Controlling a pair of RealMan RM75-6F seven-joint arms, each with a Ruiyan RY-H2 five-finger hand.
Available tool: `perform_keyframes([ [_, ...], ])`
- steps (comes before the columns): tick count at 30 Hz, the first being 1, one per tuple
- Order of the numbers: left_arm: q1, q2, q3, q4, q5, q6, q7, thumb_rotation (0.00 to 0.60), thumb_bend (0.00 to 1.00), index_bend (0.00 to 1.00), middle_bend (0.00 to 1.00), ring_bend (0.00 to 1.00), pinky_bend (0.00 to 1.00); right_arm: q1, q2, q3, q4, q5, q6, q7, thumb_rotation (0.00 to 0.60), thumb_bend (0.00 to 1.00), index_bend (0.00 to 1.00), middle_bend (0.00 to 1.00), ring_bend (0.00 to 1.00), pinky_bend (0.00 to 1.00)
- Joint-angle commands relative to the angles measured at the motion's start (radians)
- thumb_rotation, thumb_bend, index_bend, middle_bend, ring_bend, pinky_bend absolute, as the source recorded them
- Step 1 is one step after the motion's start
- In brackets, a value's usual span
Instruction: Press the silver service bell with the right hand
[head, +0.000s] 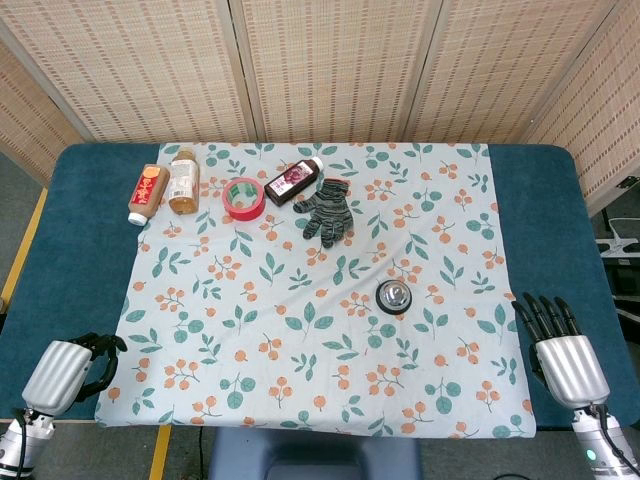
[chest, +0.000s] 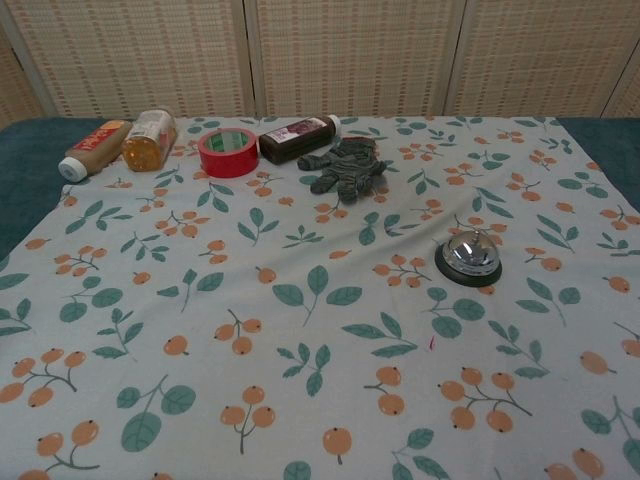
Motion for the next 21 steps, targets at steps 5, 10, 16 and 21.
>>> perform_keyframes([
  [5,-0.003,-0.008,-0.002,-0.001,-0.010,-0.014,0.024,0.600,0.56,0.45,0.56,0.51,0.73,-0.002,0.027,0.008,-0.019,-0.005,0.014,0.044,0.600,0.74,0.00,0.00,0.00,0.00],
  [10,-0.008,-0.014,-0.002,-0.002,-0.011,-0.025,0.037,0.600,0.56,0.45,0.56,0.51,0.73,0.007,0.009,0.011,0.018,-0.029,0.020,0.054,0.600,0.73,0.00,0.00,0.00,0.00],
  [16,-0.003,-0.010,0.001,-0.001,0.001,-0.006,0.029,0.600,0.56,0.45,0.56,0.51,0.73,0.043,-0.066,0.027,0.131,-0.062,0.012,0.091,0.600,0.74,0.00,0.00,0.00,0.00],
  [21,-0.004,-0.006,-0.001,0.000,-0.008,-0.011,0.013,0.600,0.56,0.45,0.56,0.51,0.73,0.122,-0.137,0.039,0.236,-0.092,-0.064,0.115,0.600,0.75,0.00,0.00,0.00,0.00],
])
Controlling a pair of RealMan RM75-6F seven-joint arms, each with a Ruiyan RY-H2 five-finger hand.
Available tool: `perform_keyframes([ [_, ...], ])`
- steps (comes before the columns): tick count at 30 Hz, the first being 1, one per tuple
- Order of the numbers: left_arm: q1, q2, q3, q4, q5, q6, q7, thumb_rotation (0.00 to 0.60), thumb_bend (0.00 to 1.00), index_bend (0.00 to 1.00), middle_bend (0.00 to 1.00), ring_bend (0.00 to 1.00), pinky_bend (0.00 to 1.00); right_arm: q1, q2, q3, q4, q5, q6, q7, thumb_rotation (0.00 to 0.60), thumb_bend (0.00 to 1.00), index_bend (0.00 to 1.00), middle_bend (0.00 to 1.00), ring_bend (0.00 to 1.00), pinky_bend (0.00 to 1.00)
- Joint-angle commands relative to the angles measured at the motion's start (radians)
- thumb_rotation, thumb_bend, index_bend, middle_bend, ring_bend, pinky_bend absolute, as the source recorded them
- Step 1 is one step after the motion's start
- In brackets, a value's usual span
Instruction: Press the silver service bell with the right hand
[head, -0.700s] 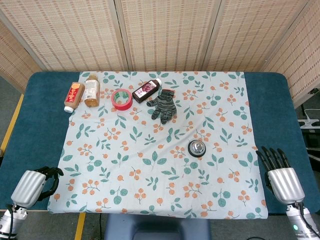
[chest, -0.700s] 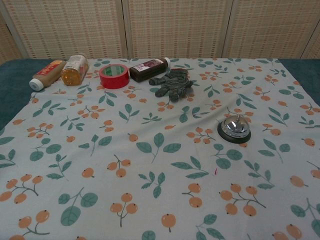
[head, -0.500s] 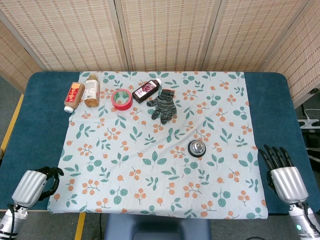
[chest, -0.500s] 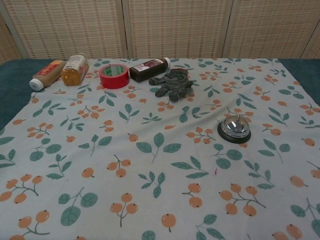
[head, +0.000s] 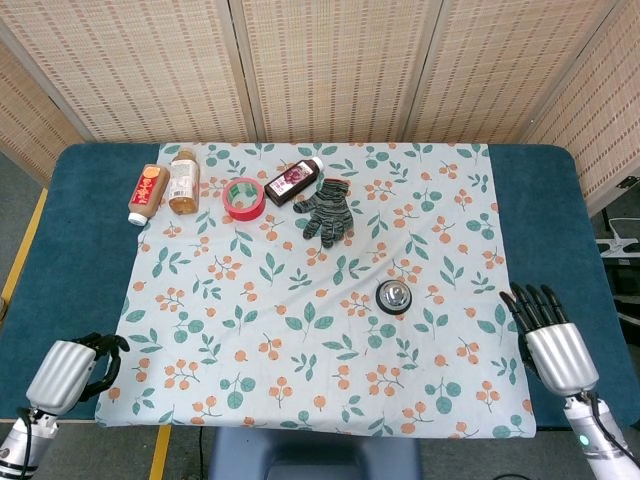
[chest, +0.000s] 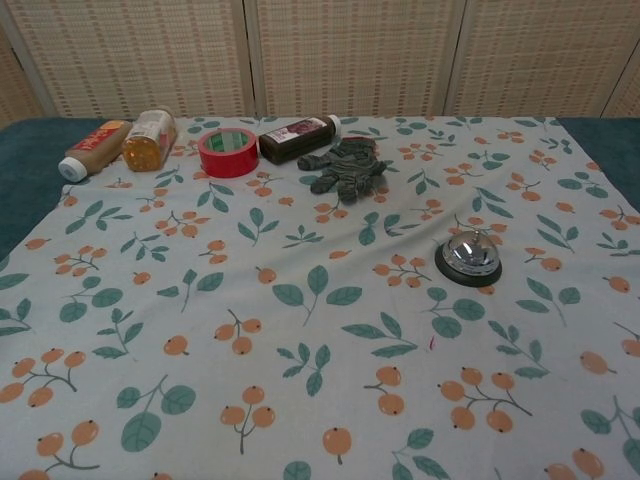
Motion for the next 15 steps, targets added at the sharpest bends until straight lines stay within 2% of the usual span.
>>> perform_keyframes([
  [1,-0.002,0.001,0.000,0.000,0.003,-0.001,-0.007,0.600,0.56,0.45,0.56,0.51,0.73,0.073,-0.059,0.015,0.076,-0.022,-0.077,0.015,0.600,0.75,0.00,0.00,0.00,0.00],
  [7,-0.006,0.004,0.009,0.004,0.019,-0.003,-0.018,0.600,0.56,0.45,0.56,0.51,0.73,0.193,-0.148,0.047,0.181,0.009,-0.236,0.040,0.600,0.79,0.00,0.00,0.00,0.00],
  [11,-0.004,0.007,0.007,0.003,0.014,0.002,-0.024,0.600,0.56,0.45,0.56,0.51,0.73,0.256,-0.197,0.041,0.226,0.011,-0.319,0.107,0.600,0.87,0.00,0.00,0.00,0.00],
  [15,-0.004,0.007,0.008,-0.001,0.014,0.000,-0.020,0.600,0.56,0.45,0.56,0.51,0.73,0.307,-0.258,0.031,0.289,0.010,-0.379,0.129,0.600,0.88,0.00,0.00,0.00,0.00],
])
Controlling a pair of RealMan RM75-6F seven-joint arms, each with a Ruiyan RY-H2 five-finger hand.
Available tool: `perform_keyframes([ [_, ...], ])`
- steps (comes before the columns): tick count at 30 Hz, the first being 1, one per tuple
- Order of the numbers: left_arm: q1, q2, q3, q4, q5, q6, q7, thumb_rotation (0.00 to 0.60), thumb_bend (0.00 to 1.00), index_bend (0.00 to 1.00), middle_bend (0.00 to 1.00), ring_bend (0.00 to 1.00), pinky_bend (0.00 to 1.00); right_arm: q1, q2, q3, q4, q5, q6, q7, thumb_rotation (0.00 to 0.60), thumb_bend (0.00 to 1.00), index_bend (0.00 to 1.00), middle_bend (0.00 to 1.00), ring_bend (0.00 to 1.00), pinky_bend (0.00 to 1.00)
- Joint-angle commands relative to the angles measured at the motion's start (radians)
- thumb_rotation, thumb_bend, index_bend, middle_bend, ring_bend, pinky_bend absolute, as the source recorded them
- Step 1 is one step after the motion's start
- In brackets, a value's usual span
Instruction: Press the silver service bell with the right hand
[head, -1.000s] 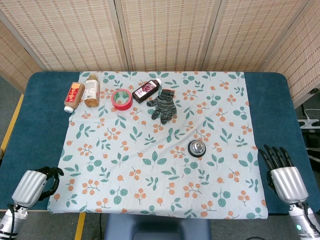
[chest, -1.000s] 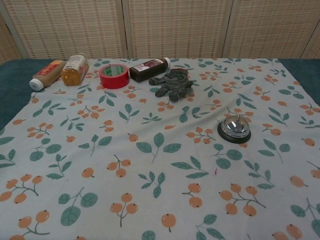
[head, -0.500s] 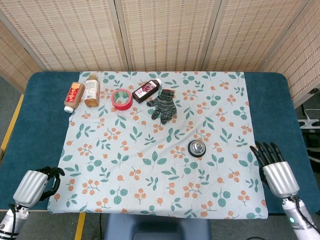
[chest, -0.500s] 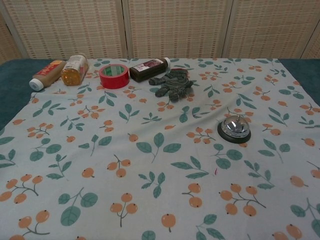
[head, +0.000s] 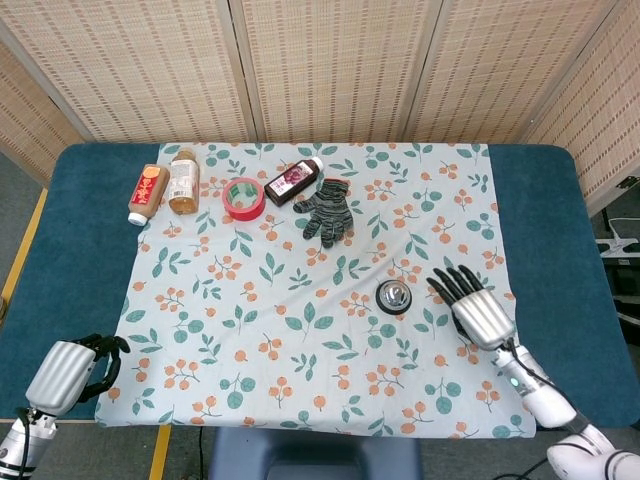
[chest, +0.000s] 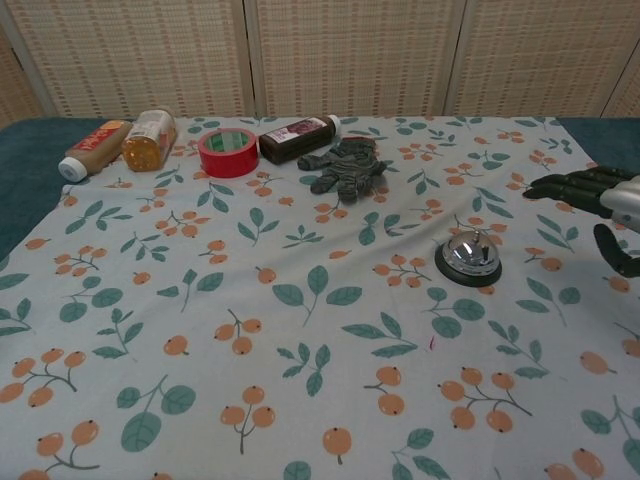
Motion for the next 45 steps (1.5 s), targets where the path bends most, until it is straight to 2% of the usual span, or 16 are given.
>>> perform_keyframes([
  [1,-0.001,0.000,0.002,-0.001,0.003,-0.001,0.002,0.600,0.56,0.45,0.56,0.51,0.73,0.045,-0.058,-0.007,0.061,0.006,-0.058,0.027,0.600,0.88,0.00,0.00,0.00,0.00],
  [7,-0.002,0.001,0.002,-0.001,0.004,-0.002,0.001,0.600,0.56,0.45,0.56,0.51,0.73,0.093,-0.136,-0.011,0.163,0.028,-0.119,0.064,0.600,0.89,0.00,0.00,0.00,0.00],
  [11,-0.002,0.001,0.002,0.000,0.003,-0.002,-0.001,0.600,0.56,0.45,0.56,0.51,0.73,0.099,-0.152,-0.012,0.186,0.032,-0.128,0.074,0.600,0.90,0.00,0.00,0.00,0.00],
  [16,0.000,0.004,-0.001,0.002,0.001,0.006,-0.012,0.600,0.56,0.45,0.56,0.51,0.73,0.110,-0.207,-0.030,0.283,0.044,-0.144,0.118,0.600,0.90,0.00,0.00,0.00,0.00],
  [21,0.000,0.003,0.000,0.002,0.003,0.006,-0.011,0.600,0.56,0.45,0.56,0.51,0.73,0.113,-0.202,-0.036,0.281,0.034,-0.100,0.123,0.600,0.90,0.00,0.00,0.00,0.00],
  [29,0.000,0.002,0.000,0.001,0.002,0.005,-0.004,0.600,0.56,0.45,0.56,0.51,0.73,0.146,-0.219,-0.035,0.268,0.033,-0.102,0.081,0.600,0.90,0.00,0.00,0.00,0.00],
  [39,0.003,0.007,-0.003,0.003,-0.002,0.013,-0.017,0.600,0.56,0.45,0.56,0.51,0.73,0.191,-0.325,-0.052,0.377,0.038,-0.152,0.106,0.600,0.90,0.00,0.00,0.00,0.00],
  [45,0.006,0.010,-0.004,0.003,0.000,0.023,-0.027,0.600,0.56,0.45,0.56,0.51,0.73,0.180,-0.338,-0.067,0.419,0.038,-0.130,0.121,0.600,0.90,0.00,0.00,0.00,0.00],
])
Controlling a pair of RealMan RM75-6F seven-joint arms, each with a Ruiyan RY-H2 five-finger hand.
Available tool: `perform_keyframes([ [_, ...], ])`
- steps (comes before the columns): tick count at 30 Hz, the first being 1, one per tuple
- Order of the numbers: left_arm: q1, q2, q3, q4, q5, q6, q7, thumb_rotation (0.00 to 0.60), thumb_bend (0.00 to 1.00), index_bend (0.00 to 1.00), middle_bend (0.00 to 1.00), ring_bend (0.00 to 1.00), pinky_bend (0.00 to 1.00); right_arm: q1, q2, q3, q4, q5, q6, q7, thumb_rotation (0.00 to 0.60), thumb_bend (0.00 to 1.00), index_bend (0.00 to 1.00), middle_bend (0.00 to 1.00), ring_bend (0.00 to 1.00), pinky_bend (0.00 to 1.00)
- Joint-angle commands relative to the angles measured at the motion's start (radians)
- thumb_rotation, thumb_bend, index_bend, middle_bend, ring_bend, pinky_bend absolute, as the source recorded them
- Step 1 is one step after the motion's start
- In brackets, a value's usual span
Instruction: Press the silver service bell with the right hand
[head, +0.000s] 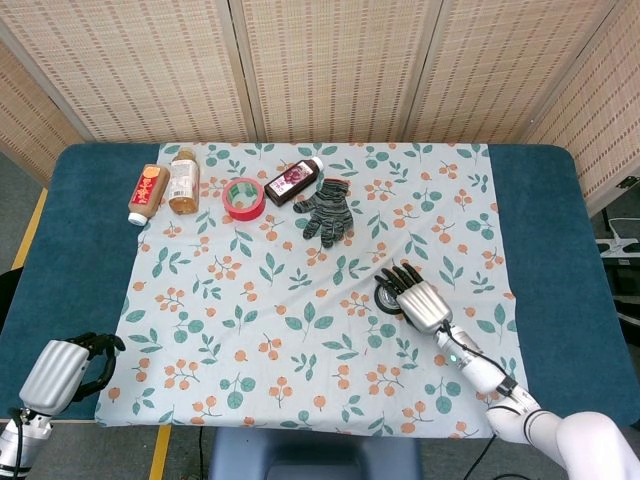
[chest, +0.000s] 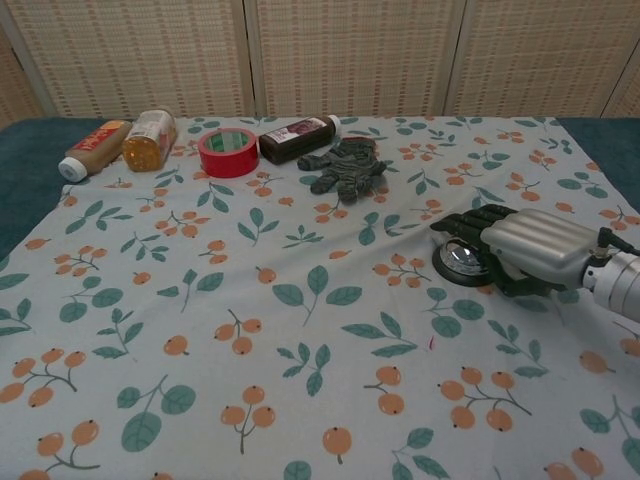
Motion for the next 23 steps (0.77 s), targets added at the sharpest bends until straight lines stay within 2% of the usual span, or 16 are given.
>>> perform_keyframes([
  [1,0.000,0.000,0.000,0.000,0.001,0.000,-0.001,0.600,0.56,0.45,0.56,0.51,0.73,-0.007,0.007,-0.003,-0.006,-0.003,0.034,0.010,0.600,0.90,0.00,0.00,0.00,0.00],
  [5,-0.001,0.001,0.002,-0.002,0.003,-0.003,0.004,0.600,0.56,0.45,0.56,0.51,0.73,-0.029,0.061,-0.003,-0.076,-0.020,0.132,-0.019,0.600,0.90,0.00,0.00,0.00,0.00],
  [8,0.000,0.001,0.004,-0.006,0.006,-0.003,0.010,0.600,0.56,0.45,0.56,0.51,0.73,-0.062,0.131,-0.011,-0.166,-0.031,0.203,-0.064,0.600,0.90,0.00,0.00,0.00,0.00],
  [15,0.002,0.002,0.003,-0.011,0.006,0.000,0.017,0.600,0.56,0.45,0.56,0.51,0.73,-0.192,0.327,-0.058,-0.378,-0.038,0.360,-0.203,0.600,0.90,0.00,0.00,0.00,0.00],
  [19,0.002,0.001,0.002,-0.010,0.005,-0.002,0.019,0.600,0.56,0.45,0.56,0.51,0.73,-0.278,0.417,-0.089,-0.459,-0.027,0.432,-0.267,0.600,0.90,0.00,0.00,0.00,0.00],
  [23,0.002,-0.002,0.001,-0.011,0.005,-0.001,0.024,0.600,0.56,0.45,0.56,0.51,0.73,-0.346,0.481,-0.094,-0.518,-0.004,0.494,-0.308,0.600,0.90,0.00,0.00,0.00,0.00],
])
